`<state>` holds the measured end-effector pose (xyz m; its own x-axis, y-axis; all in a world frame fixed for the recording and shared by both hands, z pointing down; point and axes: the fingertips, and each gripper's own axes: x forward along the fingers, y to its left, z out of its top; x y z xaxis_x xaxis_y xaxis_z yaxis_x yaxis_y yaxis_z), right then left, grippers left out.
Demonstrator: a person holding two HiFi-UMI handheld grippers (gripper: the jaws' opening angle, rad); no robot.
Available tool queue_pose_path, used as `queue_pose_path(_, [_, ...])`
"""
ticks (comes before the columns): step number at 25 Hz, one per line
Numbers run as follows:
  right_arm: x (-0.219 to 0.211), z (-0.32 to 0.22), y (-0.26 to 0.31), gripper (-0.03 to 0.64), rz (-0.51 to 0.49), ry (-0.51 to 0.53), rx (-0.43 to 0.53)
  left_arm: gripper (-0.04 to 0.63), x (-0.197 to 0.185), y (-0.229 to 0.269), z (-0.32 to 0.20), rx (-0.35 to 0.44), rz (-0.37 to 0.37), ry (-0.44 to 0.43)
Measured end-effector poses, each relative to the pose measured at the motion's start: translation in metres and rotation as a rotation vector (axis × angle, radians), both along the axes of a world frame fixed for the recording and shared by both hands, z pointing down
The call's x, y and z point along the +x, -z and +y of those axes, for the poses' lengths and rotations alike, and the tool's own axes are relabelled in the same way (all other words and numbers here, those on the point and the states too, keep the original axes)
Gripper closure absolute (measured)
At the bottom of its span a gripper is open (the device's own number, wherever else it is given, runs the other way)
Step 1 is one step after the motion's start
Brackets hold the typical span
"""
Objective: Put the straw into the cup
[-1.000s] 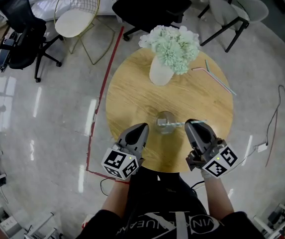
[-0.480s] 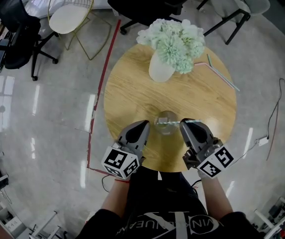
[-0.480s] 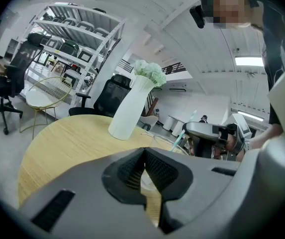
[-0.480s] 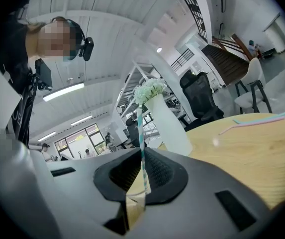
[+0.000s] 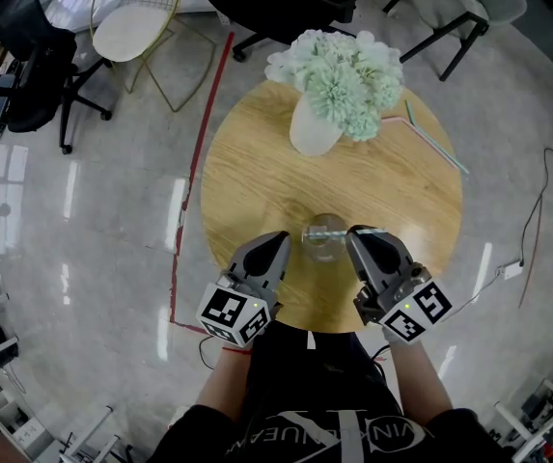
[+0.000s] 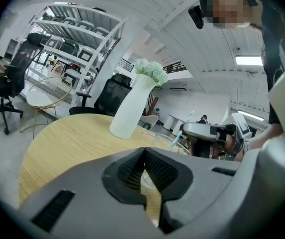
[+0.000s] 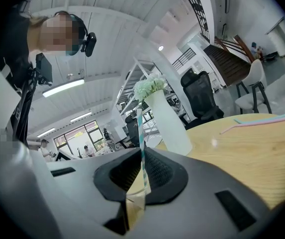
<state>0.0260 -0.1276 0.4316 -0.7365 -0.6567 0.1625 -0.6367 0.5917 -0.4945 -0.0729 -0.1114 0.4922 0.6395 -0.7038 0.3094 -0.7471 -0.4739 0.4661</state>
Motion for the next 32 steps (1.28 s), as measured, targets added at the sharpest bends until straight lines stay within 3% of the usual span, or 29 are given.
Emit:
queue_pose_path(17, [-0.0029, -0.0027, -0.0046, 0.595, 0.007, -0.007, -0.009, 0.588, -0.0035, -0.0003, 0.0040, -0.008, 0.009, 0.009])
queue_pose_path(32, [-0.0059, -0.0002, -0.0015, 0.592, 0.117, 0.051, 0.052, 0.588, -0.0006, -0.0035, 0.0043, -0.019, 0.017, 0.013])
